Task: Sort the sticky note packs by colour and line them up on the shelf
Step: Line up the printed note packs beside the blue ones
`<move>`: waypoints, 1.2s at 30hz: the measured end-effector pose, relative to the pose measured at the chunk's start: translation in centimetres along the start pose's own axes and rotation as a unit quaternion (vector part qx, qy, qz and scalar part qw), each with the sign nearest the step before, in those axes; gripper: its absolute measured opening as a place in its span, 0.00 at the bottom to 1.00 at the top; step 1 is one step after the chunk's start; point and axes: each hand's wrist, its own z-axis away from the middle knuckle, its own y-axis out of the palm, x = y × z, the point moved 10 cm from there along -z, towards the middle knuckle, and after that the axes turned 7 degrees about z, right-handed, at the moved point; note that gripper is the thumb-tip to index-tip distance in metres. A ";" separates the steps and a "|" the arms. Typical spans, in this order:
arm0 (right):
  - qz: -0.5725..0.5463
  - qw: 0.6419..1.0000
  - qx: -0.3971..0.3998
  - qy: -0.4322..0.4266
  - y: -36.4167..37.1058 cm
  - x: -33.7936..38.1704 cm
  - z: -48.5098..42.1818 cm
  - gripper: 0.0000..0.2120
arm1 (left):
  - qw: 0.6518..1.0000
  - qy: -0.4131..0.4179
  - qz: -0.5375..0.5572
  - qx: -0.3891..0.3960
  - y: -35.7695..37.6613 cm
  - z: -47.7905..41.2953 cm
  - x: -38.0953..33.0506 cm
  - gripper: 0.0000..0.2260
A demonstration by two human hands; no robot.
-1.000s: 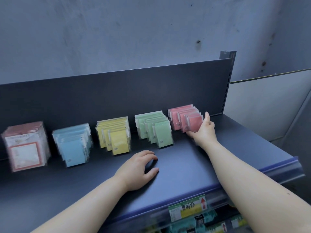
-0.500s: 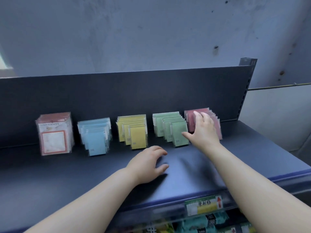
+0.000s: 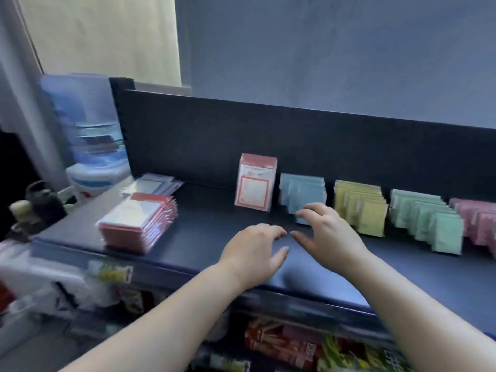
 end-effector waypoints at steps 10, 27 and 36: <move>-0.132 0.988 0.073 0.022 5.5 17.4 -4.3 0.19 | 0.972 -0.048 0.024 -0.231 -17.5 10.1 13.4 0.14; -0.514 0.799 0.274 0.151 12.9 24.5 -9.4 0.13 | 0.771 -0.460 0.440 -0.009 -14.2 8.7 28.0 0.08; -0.567 0.742 0.340 0.112 13.1 21.1 -11.0 0.16 | 0.757 -0.434 0.488 0.015 -10.8 5.5 27.6 0.07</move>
